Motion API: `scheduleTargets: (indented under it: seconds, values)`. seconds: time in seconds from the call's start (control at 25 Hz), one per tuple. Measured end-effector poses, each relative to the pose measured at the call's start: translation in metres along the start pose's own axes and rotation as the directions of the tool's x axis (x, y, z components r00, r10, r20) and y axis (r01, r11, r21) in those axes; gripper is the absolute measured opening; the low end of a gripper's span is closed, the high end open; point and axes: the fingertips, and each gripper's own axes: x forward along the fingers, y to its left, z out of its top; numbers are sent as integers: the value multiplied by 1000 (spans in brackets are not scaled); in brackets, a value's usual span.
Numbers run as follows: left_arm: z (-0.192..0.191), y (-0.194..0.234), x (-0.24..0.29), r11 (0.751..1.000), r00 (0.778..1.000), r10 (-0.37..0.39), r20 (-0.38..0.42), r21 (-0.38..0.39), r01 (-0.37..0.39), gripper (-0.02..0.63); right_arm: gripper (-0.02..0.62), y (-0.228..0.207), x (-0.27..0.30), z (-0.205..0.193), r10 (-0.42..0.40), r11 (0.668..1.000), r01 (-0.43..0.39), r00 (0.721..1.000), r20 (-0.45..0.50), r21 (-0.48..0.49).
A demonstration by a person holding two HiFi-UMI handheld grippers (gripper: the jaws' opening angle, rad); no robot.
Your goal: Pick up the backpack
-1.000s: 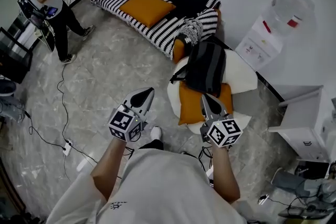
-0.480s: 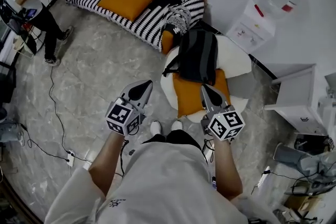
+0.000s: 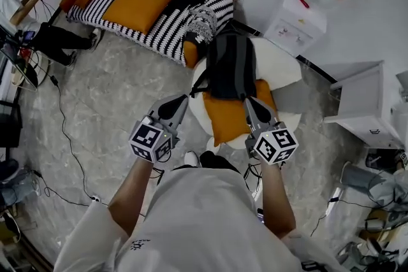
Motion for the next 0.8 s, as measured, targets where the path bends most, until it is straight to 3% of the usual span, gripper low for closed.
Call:
scheduleTargets:
  seconds: [0.24,0.6,0.8]
  values:
    - [20,-4,57,998,1000,-18,-8,59,18,-3,2,-55,9,20,-24,1000,25,999,37,-3]
    - [18,-8,130,993,994,-93,-61,63,97,-4,3,-118,19,4,-94,995,94,995,19,30]
    - [7,12,161,992,989,-109,-103,54,115,-3,2,-136,24,-1,-125,990,124,992,20,62]
